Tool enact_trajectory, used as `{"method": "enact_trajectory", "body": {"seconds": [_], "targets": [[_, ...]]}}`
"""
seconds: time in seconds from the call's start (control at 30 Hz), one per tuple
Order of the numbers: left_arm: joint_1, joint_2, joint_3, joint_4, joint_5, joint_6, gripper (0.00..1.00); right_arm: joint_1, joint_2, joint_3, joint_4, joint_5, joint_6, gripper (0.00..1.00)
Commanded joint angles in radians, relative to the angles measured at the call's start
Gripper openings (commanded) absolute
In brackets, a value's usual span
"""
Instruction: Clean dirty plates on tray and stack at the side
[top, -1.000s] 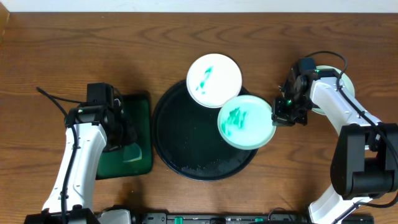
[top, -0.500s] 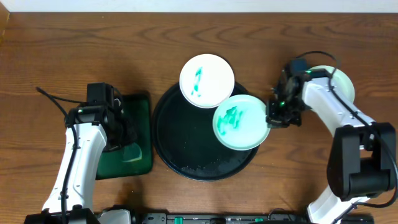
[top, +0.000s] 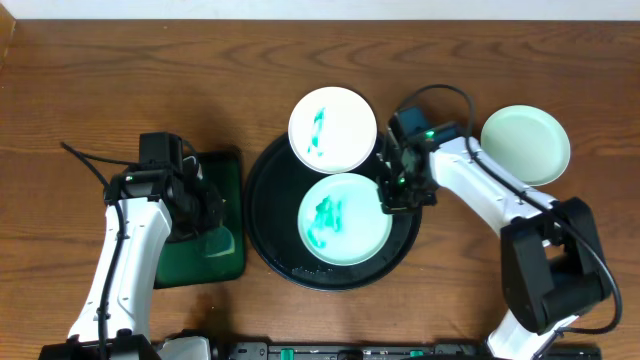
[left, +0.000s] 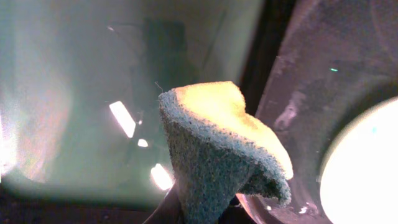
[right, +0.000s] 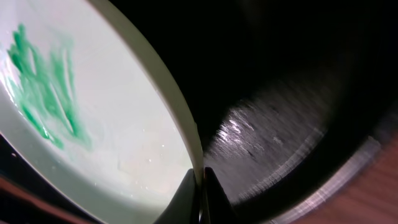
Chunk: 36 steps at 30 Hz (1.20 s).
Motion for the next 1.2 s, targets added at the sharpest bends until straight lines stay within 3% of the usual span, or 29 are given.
{"method": "enact_trajectory", "body": {"seconds": [0.0, 0.23, 0.53, 0.8, 1.0, 1.17], "targets": [[0.005, 0.002, 0.024, 0.002, 0.039, 0.004, 0.07, 0.026, 0.062, -0.007, 0.040, -0.035, 0.035, 0.01], [0.005, 0.048, 0.024, 0.047, -0.171, -0.029, 0.07, 0.051, 0.138, -0.007, 0.078, -0.076, 0.031, 0.01], [0.005, 0.276, 0.024, 0.146, -0.146, -0.029, 0.07, 0.066, 0.138, -0.006, 0.095, -0.083, 0.020, 0.01], [0.009, 0.351, 0.024, 0.164, -0.180, -0.036, 0.07, 0.066, 0.138, -0.006, 0.092, -0.086, 0.009, 0.01], [0.010, 0.361, 0.024, 0.166, -0.158, -0.031, 0.07, 0.066, 0.138, -0.006, 0.081, -0.090, 0.002, 0.01], [0.009, 0.260, 0.024, 0.154, -0.140, -0.048, 0.07, 0.066, 0.138, -0.006, 0.065, -0.090, -0.010, 0.01]]}}
